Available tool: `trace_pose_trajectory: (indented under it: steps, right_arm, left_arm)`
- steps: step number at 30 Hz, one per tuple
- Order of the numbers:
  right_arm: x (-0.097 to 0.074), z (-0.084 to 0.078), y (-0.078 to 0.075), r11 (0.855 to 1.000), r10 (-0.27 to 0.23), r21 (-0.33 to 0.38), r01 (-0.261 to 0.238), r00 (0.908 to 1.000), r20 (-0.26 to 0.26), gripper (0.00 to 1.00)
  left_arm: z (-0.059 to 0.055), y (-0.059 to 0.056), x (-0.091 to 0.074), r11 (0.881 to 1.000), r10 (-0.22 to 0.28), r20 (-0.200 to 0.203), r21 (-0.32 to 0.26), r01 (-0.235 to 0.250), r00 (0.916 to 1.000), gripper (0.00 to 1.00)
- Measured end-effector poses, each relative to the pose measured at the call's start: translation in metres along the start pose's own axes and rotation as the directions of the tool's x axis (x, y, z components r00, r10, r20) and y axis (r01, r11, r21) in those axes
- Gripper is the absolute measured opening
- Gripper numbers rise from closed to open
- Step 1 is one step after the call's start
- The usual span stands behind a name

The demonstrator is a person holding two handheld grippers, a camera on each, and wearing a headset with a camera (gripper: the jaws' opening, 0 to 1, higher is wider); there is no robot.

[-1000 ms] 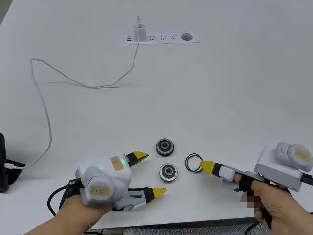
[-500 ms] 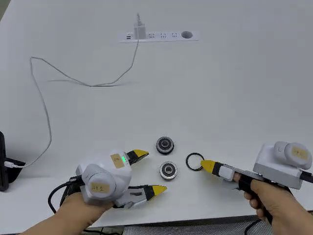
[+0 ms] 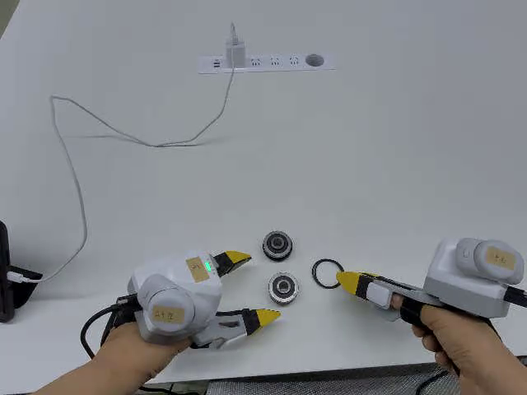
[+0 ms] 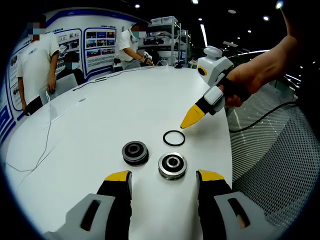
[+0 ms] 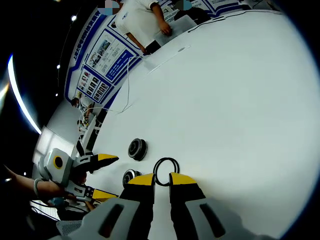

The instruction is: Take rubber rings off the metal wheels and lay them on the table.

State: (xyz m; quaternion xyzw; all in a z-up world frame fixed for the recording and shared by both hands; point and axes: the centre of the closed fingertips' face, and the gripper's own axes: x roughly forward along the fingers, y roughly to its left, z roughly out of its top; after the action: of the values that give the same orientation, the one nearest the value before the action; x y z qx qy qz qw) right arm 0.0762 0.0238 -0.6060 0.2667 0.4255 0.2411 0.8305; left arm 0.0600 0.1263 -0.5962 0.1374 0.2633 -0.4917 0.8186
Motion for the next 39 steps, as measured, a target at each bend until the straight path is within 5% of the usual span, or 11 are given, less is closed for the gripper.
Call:
trace_pose_trajectory:
  steps: [22,39]
  right_arm:
    - [0.029,0.006,0.033,0.996,0.083,-0.012,-0.083,0.9963,-0.022,0.11]
    - [0.041,0.014,0.039,0.995,0.100,-0.004,-0.100,0.9948,-0.017,0.11]
  left_arm:
    - [0.026,0.024,0.015,0.999,0.045,0.041,0.010,-0.045,0.9981,0.41]
    - [0.032,0.037,0.033,0.998,0.060,0.012,0.033,-0.060,0.9981,0.29]
